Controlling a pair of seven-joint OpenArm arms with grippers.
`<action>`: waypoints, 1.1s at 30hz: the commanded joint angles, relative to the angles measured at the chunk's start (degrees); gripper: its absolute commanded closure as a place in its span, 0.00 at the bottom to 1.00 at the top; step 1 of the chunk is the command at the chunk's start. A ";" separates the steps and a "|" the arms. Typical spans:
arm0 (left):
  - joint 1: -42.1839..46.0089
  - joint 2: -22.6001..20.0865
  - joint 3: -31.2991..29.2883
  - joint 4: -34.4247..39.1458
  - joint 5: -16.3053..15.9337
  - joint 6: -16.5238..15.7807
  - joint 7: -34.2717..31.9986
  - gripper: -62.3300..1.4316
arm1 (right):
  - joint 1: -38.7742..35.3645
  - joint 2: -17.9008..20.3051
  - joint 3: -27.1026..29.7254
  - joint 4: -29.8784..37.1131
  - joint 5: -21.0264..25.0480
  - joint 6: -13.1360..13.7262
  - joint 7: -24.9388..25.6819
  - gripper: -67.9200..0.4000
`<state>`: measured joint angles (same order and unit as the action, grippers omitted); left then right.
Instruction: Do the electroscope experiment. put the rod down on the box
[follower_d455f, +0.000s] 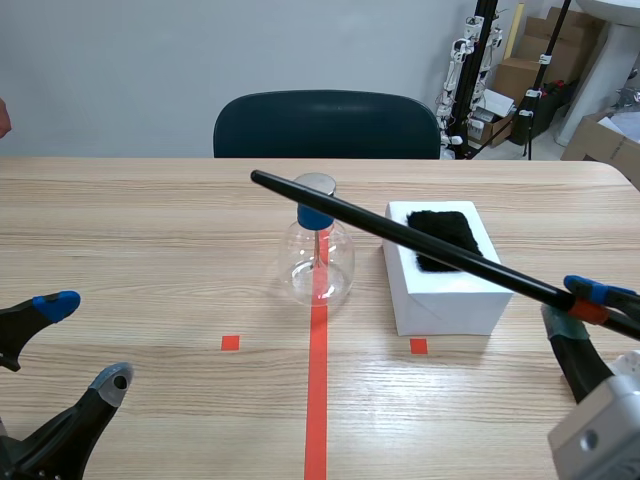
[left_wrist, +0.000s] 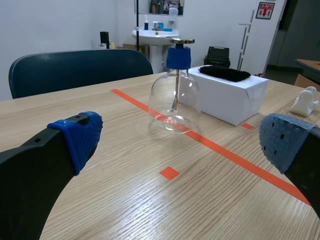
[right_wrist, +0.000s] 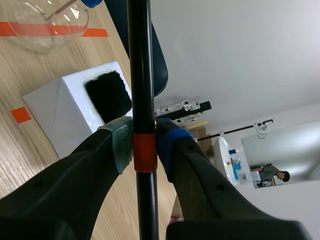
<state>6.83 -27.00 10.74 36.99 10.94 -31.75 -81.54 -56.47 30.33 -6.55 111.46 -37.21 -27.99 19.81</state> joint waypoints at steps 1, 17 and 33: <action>-0.17 -0.50 -0.20 0.83 -0.39 -0.11 -1.01 0.00 | 0.28 0.48 0.11 0.24 0.20 -0.44 0.22 0.84; -0.17 -0.50 -0.20 0.83 -0.39 -0.11 -1.01 0.00 | 0.28 0.63 0.15 0.24 1.03 -0.09 0.22 0.84; -0.20 -0.50 -0.20 0.83 -0.39 -0.11 -1.01 0.00 | 5.68 1.07 4.55 3.87 28.26 0.92 -3.17 0.84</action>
<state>6.83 -27.00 10.74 36.99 10.94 -31.75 -81.54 -52.53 30.33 -2.66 113.84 -9.30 -26.28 16.64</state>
